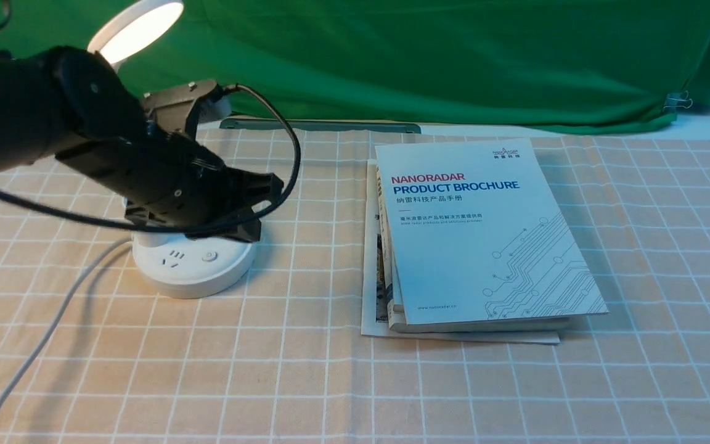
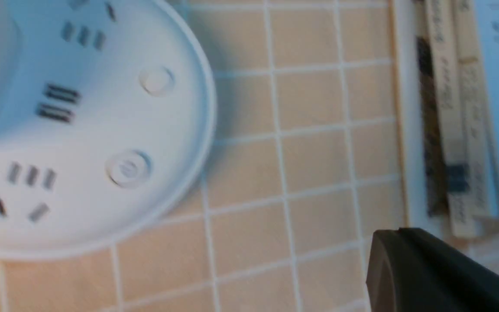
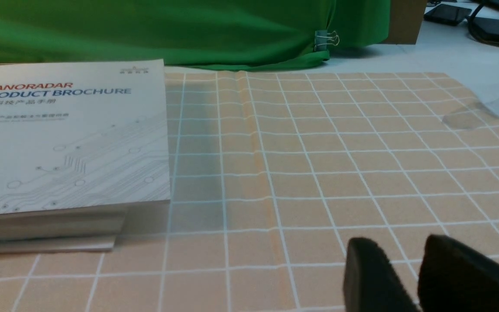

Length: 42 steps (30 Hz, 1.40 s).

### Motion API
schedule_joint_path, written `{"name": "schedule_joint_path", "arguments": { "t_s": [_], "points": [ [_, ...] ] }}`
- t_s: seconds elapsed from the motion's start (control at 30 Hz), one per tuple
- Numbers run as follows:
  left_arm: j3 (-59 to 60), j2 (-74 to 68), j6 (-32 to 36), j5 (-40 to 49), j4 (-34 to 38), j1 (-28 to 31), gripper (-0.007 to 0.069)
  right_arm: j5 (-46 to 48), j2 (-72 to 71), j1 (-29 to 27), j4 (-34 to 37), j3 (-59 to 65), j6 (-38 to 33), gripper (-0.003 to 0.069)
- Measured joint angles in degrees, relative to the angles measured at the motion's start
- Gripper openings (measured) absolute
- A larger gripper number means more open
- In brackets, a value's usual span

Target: Turn on the table lamp on the light coffee tablecloth with your hand.

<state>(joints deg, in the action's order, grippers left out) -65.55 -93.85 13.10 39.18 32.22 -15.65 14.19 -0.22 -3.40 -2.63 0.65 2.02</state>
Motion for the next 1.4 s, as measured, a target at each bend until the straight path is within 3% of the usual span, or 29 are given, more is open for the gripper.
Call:
{"name": "schedule_joint_path", "arguments": {
  "t_s": [0.2,0.5,0.83,1.0,1.07,1.17,1.23,1.3,1.4],
  "points": [
    [12.15,17.76,12.15,-0.23,9.95,0.0,0.0,0.0,0.0,0.0,0.0,0.0,0.0,0.0241],
    [23.39,46.79,24.67,-17.6,10.64,-0.05,0.0,0.0,0.0,0.0,0.0,0.0,-0.05,0.0241],
    [29.75,61.74,26.09,-18.95,7.88,-0.05,0.0,0.0,0.0,0.0,0.0,0.0,0.0,0.0241],
    [30.05,65.51,26.14,-17.32,-1.59,-0.05,0.0,0.0,0.0,0.0,0.0,0.0,0.0,0.0241],
    [31.76,68.43,24.71,-18.18,-6.45,-0.05,0.0,0.0,0.0,0.0,0.0,0.0,0.0,0.0241],
    [36.96,74.71,12.42,-21.1,-18.43,0.19,0.0001,0.0,0.0,0.0,0.0,0.0,0.0,0.0241],
    [40.85,79.24,0.6,-22.85,-25.74,1.06,0.0001,0.0,0.0,0.0,0.0,0.0,0.0,0.0241],
    [45.1,84.69,-6.32,-24.44,-29.97,2.5,0.0001,0.0,0.0,0.0,0.0,0.0,0.0,0.0241],
    [51.57,90.94,-9.93,-26.13,-31.52,4.9,0.0001,0.0,0.0,0.0,0.0,0.0,0.0,0.0241]
  ]
}}
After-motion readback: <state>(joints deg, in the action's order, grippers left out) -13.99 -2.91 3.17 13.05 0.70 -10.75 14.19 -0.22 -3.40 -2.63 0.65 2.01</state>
